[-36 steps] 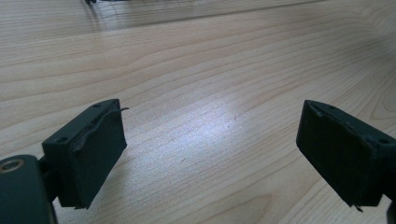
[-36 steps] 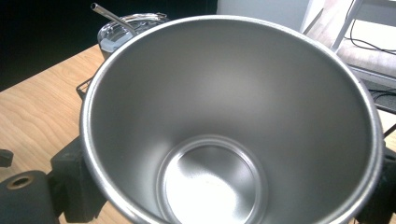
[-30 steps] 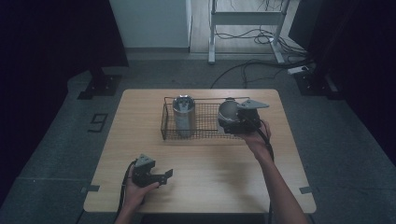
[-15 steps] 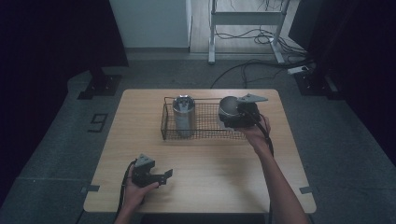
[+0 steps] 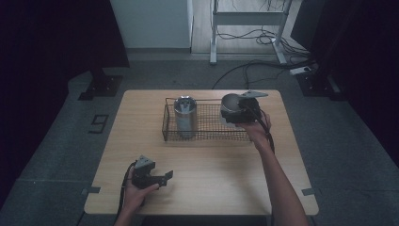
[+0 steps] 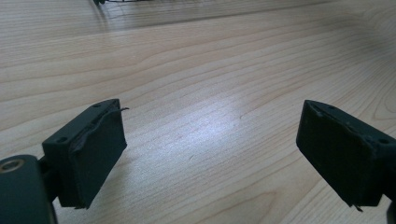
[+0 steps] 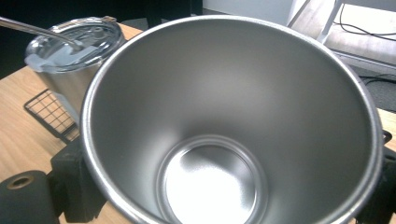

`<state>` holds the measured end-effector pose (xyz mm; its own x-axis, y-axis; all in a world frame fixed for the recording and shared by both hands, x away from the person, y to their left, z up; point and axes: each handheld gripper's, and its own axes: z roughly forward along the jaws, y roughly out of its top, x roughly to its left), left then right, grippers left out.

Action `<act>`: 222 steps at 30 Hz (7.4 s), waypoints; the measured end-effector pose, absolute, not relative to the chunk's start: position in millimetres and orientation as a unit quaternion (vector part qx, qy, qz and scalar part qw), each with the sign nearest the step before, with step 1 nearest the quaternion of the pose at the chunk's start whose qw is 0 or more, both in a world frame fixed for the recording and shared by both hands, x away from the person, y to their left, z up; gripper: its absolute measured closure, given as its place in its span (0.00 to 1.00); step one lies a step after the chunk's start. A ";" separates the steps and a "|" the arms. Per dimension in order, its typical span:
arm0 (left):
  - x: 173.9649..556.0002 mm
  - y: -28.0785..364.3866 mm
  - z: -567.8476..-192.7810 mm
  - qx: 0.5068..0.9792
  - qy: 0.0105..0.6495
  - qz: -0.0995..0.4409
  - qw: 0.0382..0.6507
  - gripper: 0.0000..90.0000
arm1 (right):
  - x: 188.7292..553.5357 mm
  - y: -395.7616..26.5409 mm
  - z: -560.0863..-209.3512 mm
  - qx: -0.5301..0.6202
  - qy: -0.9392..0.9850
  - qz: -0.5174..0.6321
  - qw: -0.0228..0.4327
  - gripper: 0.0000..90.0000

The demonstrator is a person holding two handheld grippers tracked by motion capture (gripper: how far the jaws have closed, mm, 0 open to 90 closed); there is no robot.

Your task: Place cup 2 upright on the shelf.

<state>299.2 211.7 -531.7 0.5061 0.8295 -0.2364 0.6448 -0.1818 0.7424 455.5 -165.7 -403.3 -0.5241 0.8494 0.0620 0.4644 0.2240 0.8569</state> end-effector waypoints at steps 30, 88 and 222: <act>299.1 214.7 -531.4 0.759 0.486 0.112 0.419 0.10 | 499.6 -165.1 -417.0 0.463 0.750 0.424 0.210 0.09; 297.4 213.8 -531.3 0.760 0.483 0.104 0.422 0.10 | 525.6 -149.0 -454.5 0.467 0.772 0.386 0.190 0.09; 294.9 210.3 -534.4 0.769 0.474 0.094 0.417 0.10 | 459.1 -190.4 -450.6 0.487 0.739 0.419 0.205 0.01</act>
<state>294.9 210.3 -534.4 0.5320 0.8086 -0.2512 0.6516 -0.2015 0.7313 459.1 -190.4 -450.6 -0.4424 0.8906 0.1055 0.5477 0.1751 0.8182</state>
